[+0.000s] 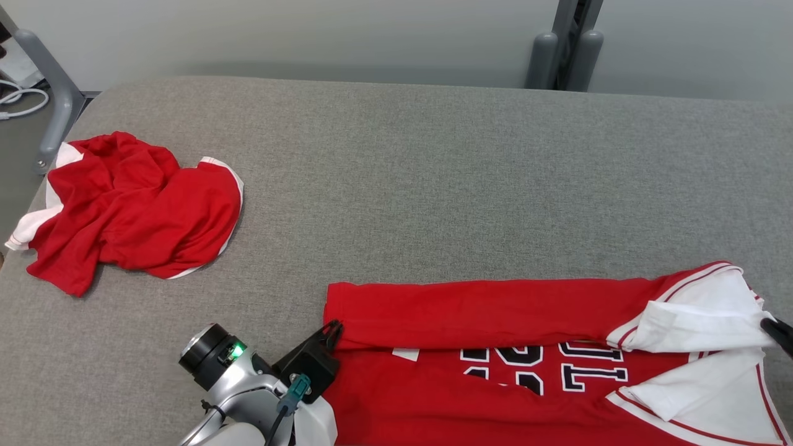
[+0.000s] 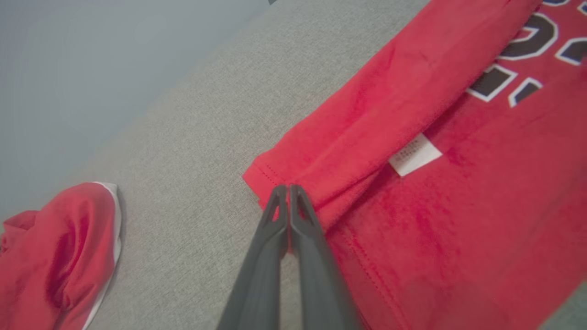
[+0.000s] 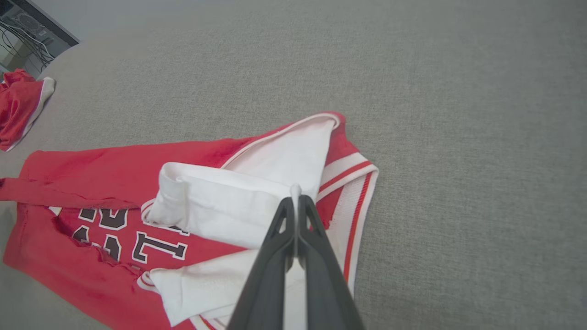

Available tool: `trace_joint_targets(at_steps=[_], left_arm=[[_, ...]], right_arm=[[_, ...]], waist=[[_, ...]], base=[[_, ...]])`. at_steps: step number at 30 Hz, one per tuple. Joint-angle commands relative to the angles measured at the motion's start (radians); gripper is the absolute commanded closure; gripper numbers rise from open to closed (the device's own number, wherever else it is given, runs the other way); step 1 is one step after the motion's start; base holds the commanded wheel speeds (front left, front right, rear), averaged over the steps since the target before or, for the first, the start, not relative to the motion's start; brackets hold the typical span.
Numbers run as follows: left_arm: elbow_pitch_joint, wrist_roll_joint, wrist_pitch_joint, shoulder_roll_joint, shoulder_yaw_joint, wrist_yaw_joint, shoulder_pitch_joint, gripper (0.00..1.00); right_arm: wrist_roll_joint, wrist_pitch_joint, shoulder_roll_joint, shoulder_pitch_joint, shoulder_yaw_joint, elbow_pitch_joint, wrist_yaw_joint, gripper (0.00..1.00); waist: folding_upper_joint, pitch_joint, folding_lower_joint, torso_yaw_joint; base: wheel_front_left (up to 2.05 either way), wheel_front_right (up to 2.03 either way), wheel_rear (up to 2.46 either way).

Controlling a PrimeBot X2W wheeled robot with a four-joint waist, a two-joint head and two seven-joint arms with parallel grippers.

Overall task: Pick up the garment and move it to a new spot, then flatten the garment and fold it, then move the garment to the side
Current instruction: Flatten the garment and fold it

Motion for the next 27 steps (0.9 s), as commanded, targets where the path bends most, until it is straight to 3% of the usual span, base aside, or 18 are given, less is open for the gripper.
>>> trace_joint_targets(at_steps=[1, 20, 27], left_arm=[[-0.005, 0.005, 0.006, 0.008, -0.003, -0.004, -0.016, 1.00], [-0.026, -0.007, 0.051, 0.026, -0.022, -0.001, -0.017, 1.00], [-0.051, -0.033, 0.086, 0.037, -0.038, -0.026, 0.001, 1.00]], right_arm=[[0.010, 0.010, -0.014, 0.009, -0.009, -0.008, 0.000, 1.00], [0.089, 0.135, -0.082, 0.075, -0.021, -0.075, 0.000, 1.00], [0.074, 0.150, -0.079, 0.085, -0.024, -0.061, 0.000, 1.00]], waist=[[-0.0001, 0.001, 0.0000, -0.001], [-0.0001, -0.002, 0.0000, -0.006], [-0.0001, -0.007, 0.0000, -0.004]], base=[[0.00, 0.00, 0.00], [0.00, 0.00, 0.00], [0.00, 0.00, 0.00]])
